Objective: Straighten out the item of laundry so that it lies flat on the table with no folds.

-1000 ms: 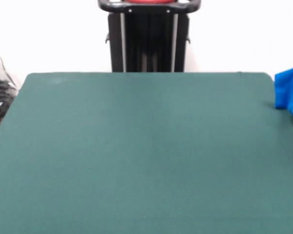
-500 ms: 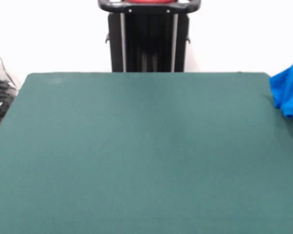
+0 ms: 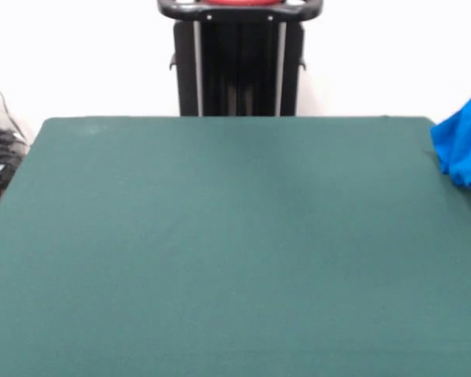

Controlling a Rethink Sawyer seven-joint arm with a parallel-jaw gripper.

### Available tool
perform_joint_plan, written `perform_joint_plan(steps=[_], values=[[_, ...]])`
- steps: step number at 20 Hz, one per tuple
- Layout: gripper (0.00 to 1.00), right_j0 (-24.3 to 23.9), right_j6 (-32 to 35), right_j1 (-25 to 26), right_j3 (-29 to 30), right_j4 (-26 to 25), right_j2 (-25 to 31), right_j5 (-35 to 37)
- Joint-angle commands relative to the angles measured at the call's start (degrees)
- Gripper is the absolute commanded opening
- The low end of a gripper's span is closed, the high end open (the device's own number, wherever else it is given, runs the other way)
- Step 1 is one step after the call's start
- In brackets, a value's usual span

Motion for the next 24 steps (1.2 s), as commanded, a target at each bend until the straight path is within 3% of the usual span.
perform_joint_plan(steps=[1,8,16,24], values=[[0.00,-0.3,14.4,1.7,8.6,0.2,2.7,-3.8],[0.00,-10.9,0.7,0.2,14.3,-0.9,8.4,-15.0],[0.00,-20.5,-7.3,-5.1,17.0,-5.4,12.4,-15.0],[0.00,-36.6,-19.2,-10.4,22.8,-11.0,22.0,-18.3]])
